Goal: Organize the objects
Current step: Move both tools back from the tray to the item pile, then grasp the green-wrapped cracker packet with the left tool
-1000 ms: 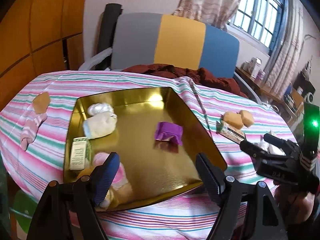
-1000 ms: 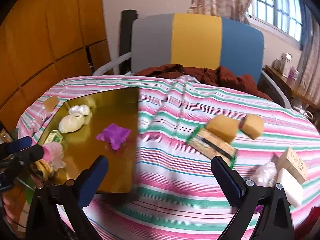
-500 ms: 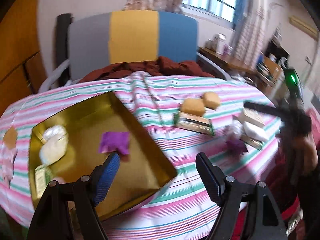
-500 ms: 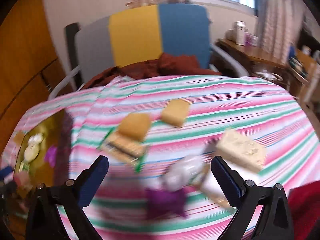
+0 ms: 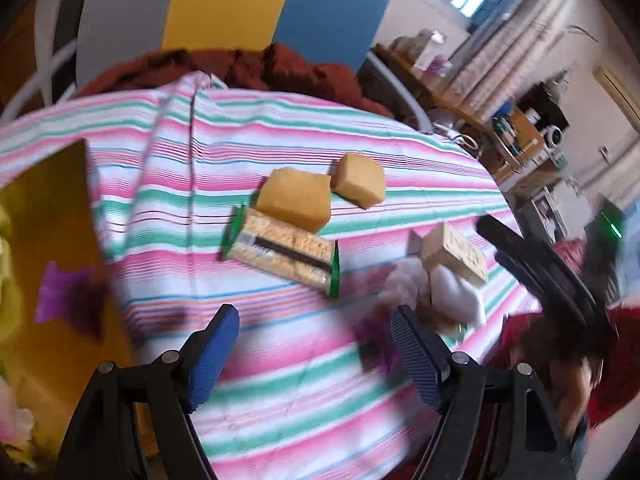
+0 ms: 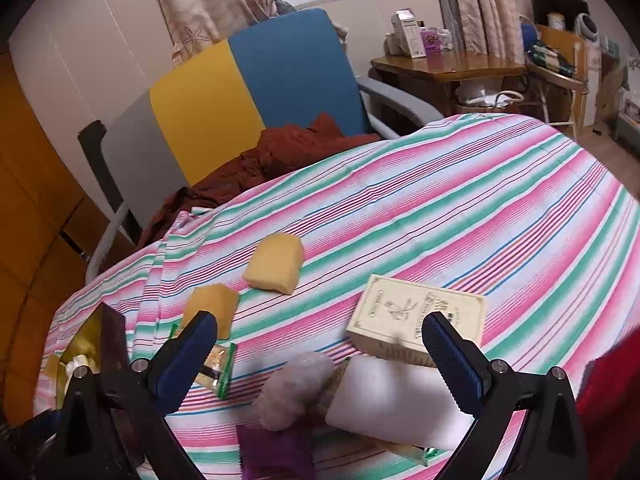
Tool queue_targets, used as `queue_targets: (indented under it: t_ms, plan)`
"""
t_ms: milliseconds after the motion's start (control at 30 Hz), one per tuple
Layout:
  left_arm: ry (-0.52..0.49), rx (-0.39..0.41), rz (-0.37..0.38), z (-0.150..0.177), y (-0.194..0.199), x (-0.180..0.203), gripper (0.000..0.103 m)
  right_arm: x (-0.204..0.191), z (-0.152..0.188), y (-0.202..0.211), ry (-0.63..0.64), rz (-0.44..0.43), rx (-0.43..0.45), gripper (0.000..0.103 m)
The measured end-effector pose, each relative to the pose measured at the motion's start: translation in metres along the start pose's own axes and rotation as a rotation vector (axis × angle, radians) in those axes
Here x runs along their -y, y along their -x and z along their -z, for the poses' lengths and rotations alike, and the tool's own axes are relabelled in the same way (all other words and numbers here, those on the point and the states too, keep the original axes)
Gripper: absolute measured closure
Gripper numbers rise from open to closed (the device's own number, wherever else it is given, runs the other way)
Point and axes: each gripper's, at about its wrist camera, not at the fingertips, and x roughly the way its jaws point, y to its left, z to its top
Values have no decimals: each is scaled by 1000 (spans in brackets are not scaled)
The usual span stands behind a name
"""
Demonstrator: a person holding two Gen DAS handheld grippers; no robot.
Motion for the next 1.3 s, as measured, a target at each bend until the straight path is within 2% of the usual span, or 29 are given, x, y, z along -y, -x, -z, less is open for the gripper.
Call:
queue_targets:
  t_ms: [167, 233, 433, 500, 700, 800, 1033, 1100, 1200, 1300]
  plan:
    - [147, -98, -50, -26, -54, -8, 23, -2, 0, 1, -8, -45, 0, 0]
    - [173, -121, -73, -34, -71, -11, 23, -1, 0, 0, -14, -61, -9, 0]
    - [275, -165, -133, -48, -102, -25, 23, 1, 0, 0, -36, -102, -7, 0]
    - [292, -154, -144, -53, -104, -26, 20, 1, -1, 1, -39, -111, -5, 0]
    - [250, -145, -191, -63, -111, -18, 20, 3, -1, -1, -56, -132, -11, 0]
    - [171, -147, -241, -64, -118, -12, 20, 1, 0, -2, -55, -133, -19, 0]
    - [165, -141, -273, -63, -119, -12, 19, 1, 0, 0, -58, -126, -13, 0]
    - [136, -134, -284, -59, -116, -11, 23, 2, 0, -1, -58, -120, -17, 0]
    - [98, -111, -283, -51, -106, -15, 39, 2, 0, -1, -58, -115, -14, 0]
    - [60, -111, -276, -38, -97, -14, 46, 4, -1, -2, -62, -105, -14, 0]
